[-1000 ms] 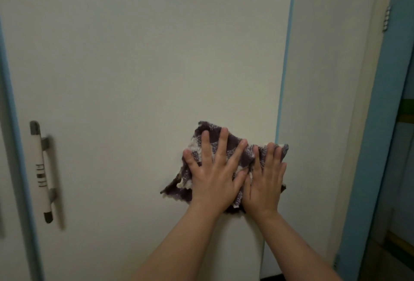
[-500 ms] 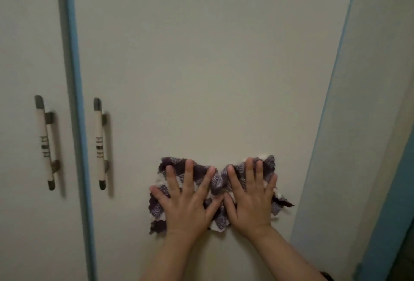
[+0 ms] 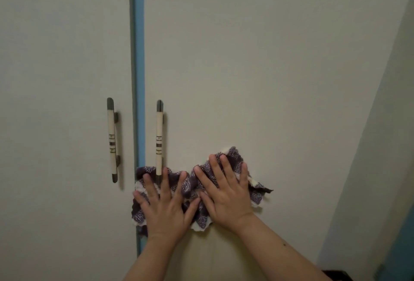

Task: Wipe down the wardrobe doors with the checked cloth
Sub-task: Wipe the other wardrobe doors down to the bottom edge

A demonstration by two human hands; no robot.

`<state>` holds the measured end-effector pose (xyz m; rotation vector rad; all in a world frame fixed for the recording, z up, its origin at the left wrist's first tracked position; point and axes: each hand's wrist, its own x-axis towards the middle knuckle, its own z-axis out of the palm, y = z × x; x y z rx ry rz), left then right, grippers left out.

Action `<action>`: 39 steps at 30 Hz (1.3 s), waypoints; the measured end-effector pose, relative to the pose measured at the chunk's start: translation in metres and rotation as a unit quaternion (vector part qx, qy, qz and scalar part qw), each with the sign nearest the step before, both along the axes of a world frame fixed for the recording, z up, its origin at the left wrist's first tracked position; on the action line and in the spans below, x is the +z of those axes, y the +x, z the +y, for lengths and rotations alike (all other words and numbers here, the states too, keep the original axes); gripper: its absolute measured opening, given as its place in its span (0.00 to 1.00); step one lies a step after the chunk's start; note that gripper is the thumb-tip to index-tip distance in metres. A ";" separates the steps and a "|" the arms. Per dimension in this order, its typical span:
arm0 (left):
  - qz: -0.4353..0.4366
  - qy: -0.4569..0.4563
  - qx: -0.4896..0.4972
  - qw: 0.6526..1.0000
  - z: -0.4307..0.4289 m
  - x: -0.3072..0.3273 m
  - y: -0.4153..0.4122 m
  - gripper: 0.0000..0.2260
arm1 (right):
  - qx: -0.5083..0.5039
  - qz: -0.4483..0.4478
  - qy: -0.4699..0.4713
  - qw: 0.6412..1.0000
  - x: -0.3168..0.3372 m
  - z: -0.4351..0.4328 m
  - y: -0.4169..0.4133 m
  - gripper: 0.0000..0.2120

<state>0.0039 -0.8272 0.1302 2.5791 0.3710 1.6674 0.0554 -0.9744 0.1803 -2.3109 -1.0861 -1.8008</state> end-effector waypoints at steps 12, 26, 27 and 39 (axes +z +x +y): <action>0.014 0.019 -0.041 0.999 -0.026 0.004 0.007 0.29 | -0.008 -0.036 -0.036 0.999 -0.006 -0.024 0.009 0.26; 0.067 0.153 -0.082 0.983 -0.170 0.009 0.054 0.32 | -0.098 0.103 0.044 0.989 -0.050 -0.181 0.042 0.25; 0.083 0.151 -0.084 0.981 -0.185 0.007 0.055 0.33 | -0.095 0.116 0.046 0.988 -0.052 -0.195 0.042 0.25; 0.198 0.078 -0.148 0.966 -0.217 0.012 0.031 0.29 | -0.041 0.289 0.155 0.944 -0.067 -0.197 0.021 0.39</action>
